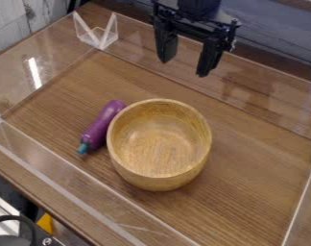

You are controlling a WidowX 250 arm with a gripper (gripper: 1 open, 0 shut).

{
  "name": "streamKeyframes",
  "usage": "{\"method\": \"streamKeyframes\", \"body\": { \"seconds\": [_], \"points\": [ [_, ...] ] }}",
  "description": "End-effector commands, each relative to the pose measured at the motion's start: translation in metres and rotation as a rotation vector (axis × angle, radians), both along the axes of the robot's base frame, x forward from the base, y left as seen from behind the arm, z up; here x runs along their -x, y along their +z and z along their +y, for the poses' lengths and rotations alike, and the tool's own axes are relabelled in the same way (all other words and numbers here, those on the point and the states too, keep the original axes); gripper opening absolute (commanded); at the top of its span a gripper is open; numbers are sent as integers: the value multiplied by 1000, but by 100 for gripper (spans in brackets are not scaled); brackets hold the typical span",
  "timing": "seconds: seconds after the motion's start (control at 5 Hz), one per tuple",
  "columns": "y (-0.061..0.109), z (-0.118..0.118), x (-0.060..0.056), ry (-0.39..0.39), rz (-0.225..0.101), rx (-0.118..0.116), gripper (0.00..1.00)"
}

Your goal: Put the purple eggplant in the brown bowl

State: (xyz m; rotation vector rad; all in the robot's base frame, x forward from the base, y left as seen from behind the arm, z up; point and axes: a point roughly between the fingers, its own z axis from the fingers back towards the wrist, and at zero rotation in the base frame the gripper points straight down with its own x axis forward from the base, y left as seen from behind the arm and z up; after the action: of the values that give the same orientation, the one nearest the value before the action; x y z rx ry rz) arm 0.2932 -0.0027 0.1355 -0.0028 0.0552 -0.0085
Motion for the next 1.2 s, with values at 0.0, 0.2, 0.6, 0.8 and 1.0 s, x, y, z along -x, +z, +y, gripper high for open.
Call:
{"method": "streamKeyframes", "body": {
  "seconds": [0.0,0.2,0.6,0.8,1.0],
  "points": [
    [-6,0,2,3,17,3,100],
    [-8,20,11,31,7,8,100],
    [-6,72,31,87,-41,-3,100],
    [-10,83,39,109,-51,-5,100],
    [-16,89,43,123,-55,-8,100]
  ]
}}
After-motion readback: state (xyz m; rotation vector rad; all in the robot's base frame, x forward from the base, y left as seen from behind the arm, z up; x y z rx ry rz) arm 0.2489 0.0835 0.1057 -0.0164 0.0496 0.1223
